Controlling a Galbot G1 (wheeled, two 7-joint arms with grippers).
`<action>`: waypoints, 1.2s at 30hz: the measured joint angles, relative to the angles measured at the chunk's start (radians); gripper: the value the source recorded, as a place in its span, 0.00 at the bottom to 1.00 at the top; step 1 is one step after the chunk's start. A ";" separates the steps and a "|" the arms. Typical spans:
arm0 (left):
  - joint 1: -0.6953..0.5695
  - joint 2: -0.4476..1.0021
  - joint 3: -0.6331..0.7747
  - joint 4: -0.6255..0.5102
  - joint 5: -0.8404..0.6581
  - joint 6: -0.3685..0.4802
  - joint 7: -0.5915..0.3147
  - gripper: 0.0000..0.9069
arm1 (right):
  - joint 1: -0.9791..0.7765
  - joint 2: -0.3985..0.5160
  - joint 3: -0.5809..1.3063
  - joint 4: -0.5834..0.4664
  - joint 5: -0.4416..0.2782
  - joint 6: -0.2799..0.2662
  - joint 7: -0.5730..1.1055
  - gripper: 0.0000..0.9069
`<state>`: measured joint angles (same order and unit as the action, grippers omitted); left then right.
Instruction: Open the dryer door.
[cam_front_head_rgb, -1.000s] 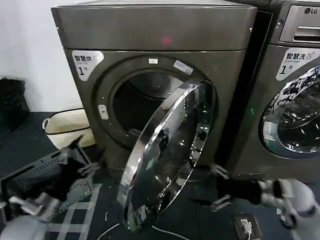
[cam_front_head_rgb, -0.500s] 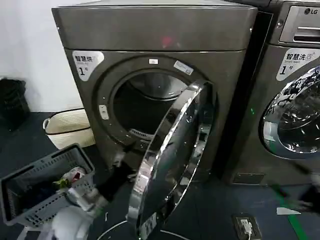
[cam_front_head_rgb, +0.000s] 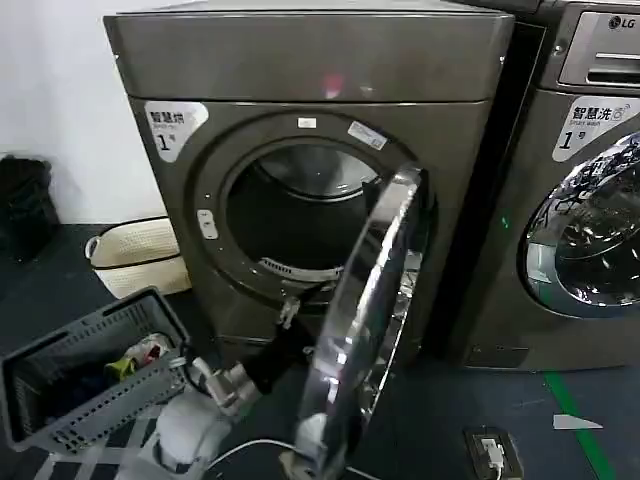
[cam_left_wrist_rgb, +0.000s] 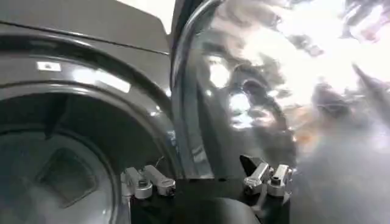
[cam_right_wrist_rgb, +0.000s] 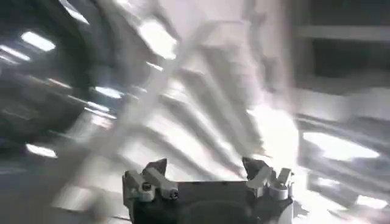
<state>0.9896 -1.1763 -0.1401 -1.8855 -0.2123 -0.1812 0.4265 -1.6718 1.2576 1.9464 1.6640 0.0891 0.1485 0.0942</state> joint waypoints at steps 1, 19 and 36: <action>-0.010 -0.004 0.010 0.007 0.000 0.000 0.000 1.00 | 0.003 0.004 0.014 -0.015 -0.013 0.009 0.018 1.00; -0.237 -0.159 0.248 0.165 0.005 0.004 0.003 1.00 | -0.054 -0.019 0.238 -0.205 -0.049 0.035 0.137 1.00; -0.371 -0.287 0.356 0.286 -0.017 0.030 0.008 1.00 | -0.128 -0.059 0.328 -0.325 -0.055 0.029 0.222 1.00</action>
<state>0.6182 -1.4636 0.2163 -1.5999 -0.2291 -0.1510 0.4340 -1.7998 1.1981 2.2747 1.3395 0.0345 0.1771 0.3166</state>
